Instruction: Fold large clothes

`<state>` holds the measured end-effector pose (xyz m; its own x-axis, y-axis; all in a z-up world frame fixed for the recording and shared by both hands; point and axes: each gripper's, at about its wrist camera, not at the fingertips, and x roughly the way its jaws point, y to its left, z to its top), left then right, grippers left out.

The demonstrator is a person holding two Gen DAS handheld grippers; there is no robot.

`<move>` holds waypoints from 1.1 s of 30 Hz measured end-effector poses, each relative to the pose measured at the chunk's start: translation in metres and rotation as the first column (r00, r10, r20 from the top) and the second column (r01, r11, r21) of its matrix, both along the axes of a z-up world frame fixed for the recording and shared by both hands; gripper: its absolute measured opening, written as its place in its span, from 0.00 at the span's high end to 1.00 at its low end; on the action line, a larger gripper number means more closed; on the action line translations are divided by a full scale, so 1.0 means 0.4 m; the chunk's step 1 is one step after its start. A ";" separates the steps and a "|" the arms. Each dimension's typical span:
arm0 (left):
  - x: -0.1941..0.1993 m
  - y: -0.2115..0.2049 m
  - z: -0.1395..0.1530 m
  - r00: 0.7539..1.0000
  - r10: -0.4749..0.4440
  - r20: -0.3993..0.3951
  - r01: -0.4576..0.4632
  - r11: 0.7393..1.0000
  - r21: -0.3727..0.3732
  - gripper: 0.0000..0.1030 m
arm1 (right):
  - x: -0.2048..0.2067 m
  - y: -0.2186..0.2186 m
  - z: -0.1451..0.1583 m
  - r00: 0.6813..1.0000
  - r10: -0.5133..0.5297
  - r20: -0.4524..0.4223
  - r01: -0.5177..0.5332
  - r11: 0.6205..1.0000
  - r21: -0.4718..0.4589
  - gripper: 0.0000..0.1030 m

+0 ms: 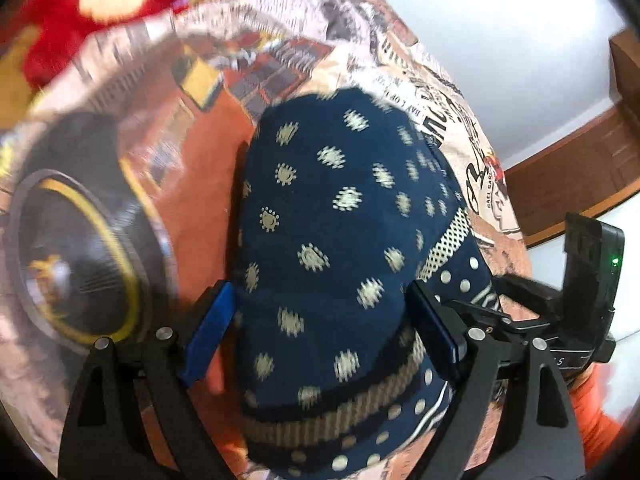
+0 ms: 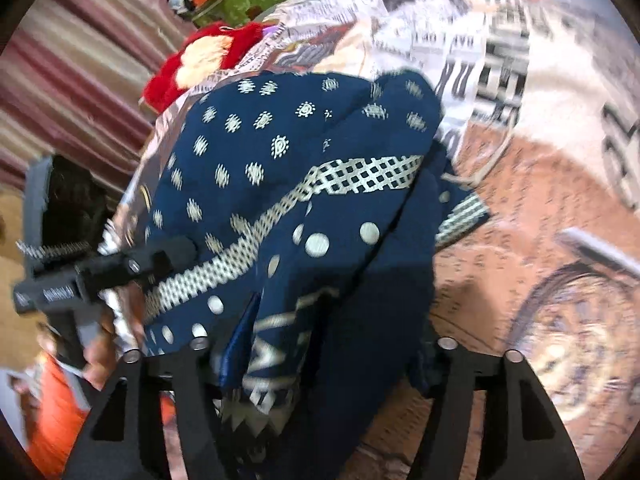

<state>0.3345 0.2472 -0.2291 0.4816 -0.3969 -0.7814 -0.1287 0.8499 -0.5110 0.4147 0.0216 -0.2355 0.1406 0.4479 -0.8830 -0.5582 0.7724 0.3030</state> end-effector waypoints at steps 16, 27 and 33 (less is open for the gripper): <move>-0.187 -0.106 -0.028 0.997 -0.070 -0.038 0.078 0.957 0.281 0.15 | -0.052 -0.138 0.005 1.000 0.012 0.026 -0.009 0.996 -0.087 0.14; -0.272 -0.157 0.107 0.997 -0.047 0.057 0.016 0.893 0.449 0.15 | -0.143 -0.231 0.085 0.996 -0.031 0.081 0.035 0.998 -0.048 0.13; -0.330 -0.198 0.327 0.953 -0.043 0.301 -0.107 0.878 0.466 0.15 | -0.235 -0.256 0.288 0.949 -0.067 0.309 0.038 0.994 0.099 0.13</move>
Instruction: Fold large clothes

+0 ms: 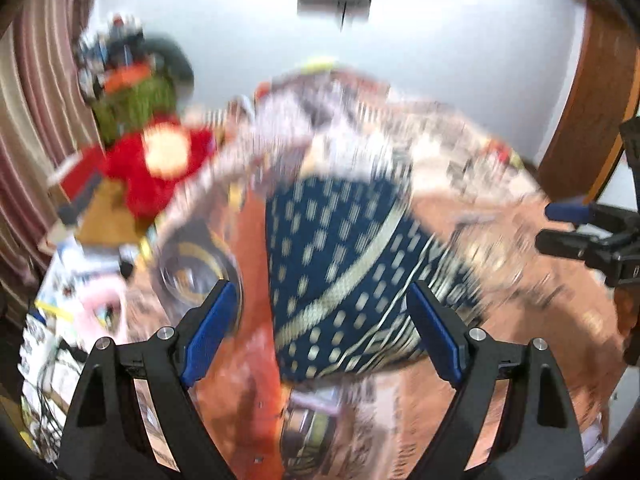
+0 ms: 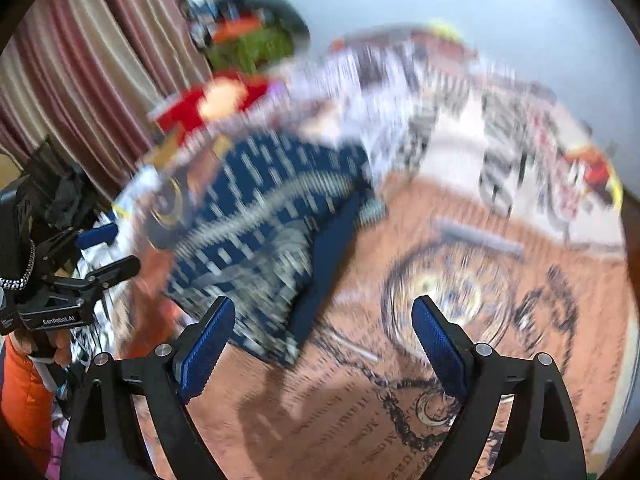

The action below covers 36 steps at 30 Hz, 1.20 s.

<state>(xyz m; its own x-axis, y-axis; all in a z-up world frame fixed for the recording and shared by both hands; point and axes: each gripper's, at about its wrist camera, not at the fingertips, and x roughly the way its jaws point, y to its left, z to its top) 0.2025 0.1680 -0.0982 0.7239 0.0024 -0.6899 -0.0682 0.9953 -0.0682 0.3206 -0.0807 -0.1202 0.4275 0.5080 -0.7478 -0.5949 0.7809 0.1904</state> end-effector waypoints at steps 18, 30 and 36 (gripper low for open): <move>-0.310 -0.187 0.361 0.826 0.047 0.562 -0.133 0.985 0.114 0.15 | -0.404 -0.095 0.405 0.804 -0.227 0.549 0.001 0.925 0.380 0.13; -0.377 -0.176 0.334 0.822 0.131 0.554 -0.159 0.987 0.003 0.03 | -0.528 -0.105 0.374 0.731 -0.295 0.616 0.095 0.937 0.335 0.00; -0.394 -0.168 0.324 0.826 0.146 0.544 -0.168 0.986 -0.010 0.03 | -0.525 -0.085 0.358 0.748 -0.276 0.604 0.094 0.944 0.315 0.00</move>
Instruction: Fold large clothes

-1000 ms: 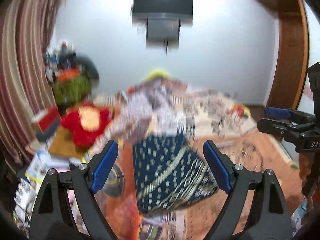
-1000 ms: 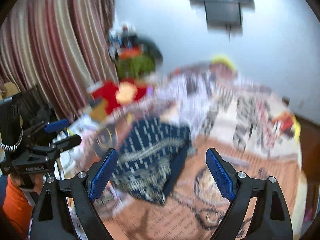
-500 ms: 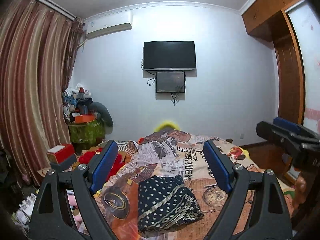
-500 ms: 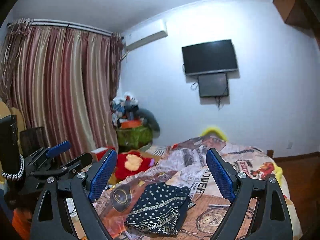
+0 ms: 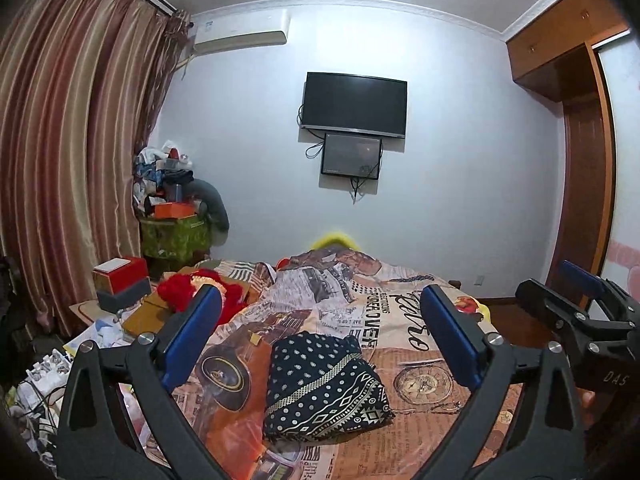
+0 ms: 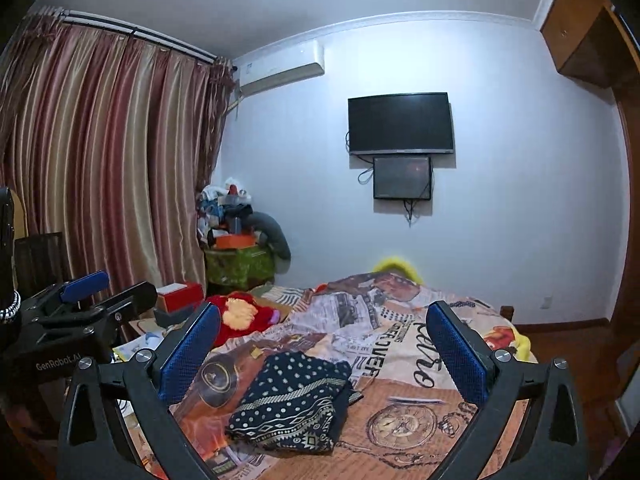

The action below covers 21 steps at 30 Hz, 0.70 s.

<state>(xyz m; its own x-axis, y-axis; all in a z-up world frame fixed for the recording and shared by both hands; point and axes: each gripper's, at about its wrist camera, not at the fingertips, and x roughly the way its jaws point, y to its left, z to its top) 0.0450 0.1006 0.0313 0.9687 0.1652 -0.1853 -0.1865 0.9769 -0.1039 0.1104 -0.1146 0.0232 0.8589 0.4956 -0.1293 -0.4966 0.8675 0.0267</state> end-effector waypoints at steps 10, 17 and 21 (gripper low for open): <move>-0.001 -0.005 -0.007 1.000 -0.001 -0.009 0.001 1.000 -0.005 0.03 | -0.002 -0.003 -0.008 1.000 0.002 -0.031 -0.002 1.000 0.005 0.00; 0.002 -0.011 -0.015 1.000 -0.005 -0.018 0.005 1.000 0.003 0.02 | 0.013 -0.010 -0.015 0.998 0.001 -0.057 -0.001 1.000 0.013 0.00; 0.007 -0.006 -0.018 1.000 -0.010 -0.024 0.010 1.000 0.008 0.02 | 0.020 -0.012 -0.020 0.998 -0.001 -0.066 0.002 1.000 0.017 0.00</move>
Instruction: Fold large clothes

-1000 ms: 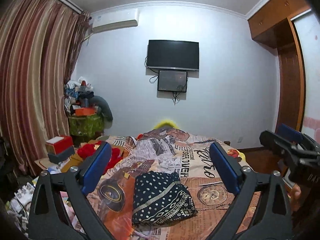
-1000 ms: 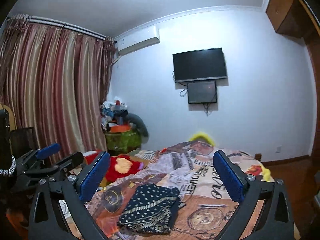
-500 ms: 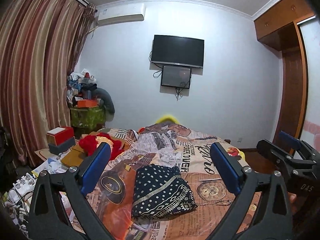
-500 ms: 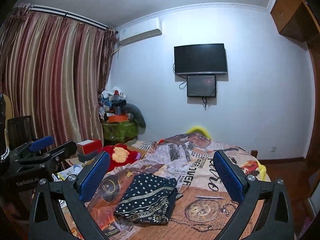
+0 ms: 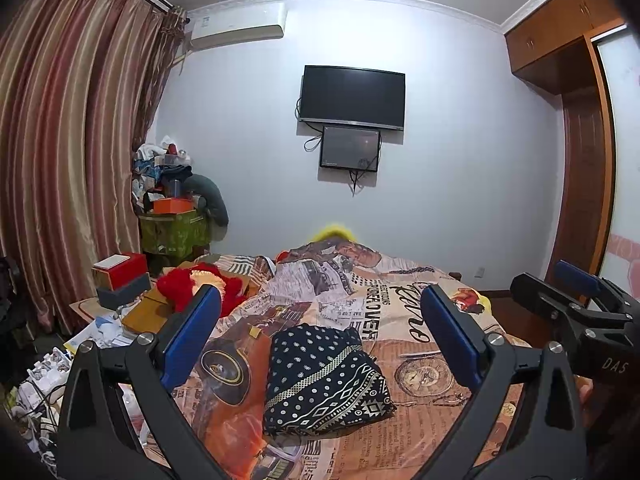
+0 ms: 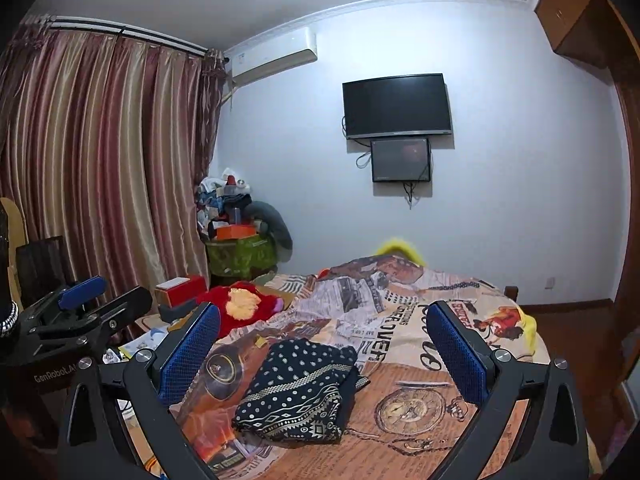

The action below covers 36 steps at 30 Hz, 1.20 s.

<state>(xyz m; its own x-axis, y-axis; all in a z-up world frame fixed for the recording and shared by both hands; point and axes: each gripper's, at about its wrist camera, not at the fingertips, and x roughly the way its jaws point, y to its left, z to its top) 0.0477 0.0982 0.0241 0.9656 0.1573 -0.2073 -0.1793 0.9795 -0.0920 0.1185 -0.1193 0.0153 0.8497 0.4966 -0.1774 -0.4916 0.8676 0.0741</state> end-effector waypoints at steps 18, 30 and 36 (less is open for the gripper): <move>0.015 0.014 -0.007 1.000 -0.027 -0.014 0.027 1.000 0.005 0.02 | 0.007 -0.002 -0.004 1.000 0.001 -0.007 -0.001 1.000 0.000 0.00; 0.030 0.028 -0.005 0.997 -0.071 -0.027 0.071 0.997 -0.004 0.02 | 0.008 -0.002 -0.005 1.000 0.001 -0.007 -0.001 1.000 0.000 0.00; 0.032 0.027 -0.007 0.996 -0.084 -0.024 0.083 0.996 -0.011 0.02 | 0.001 0.000 -0.001 1.000 -0.005 -0.006 0.005 1.000 0.008 0.00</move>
<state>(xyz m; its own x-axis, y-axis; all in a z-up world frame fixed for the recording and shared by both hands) 0.0606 0.1089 0.0215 0.9698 0.0740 -0.2324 -0.0992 0.9902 -0.0988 0.1190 -0.1192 0.0150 0.8512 0.4934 -0.1786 -0.4865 0.8696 0.0838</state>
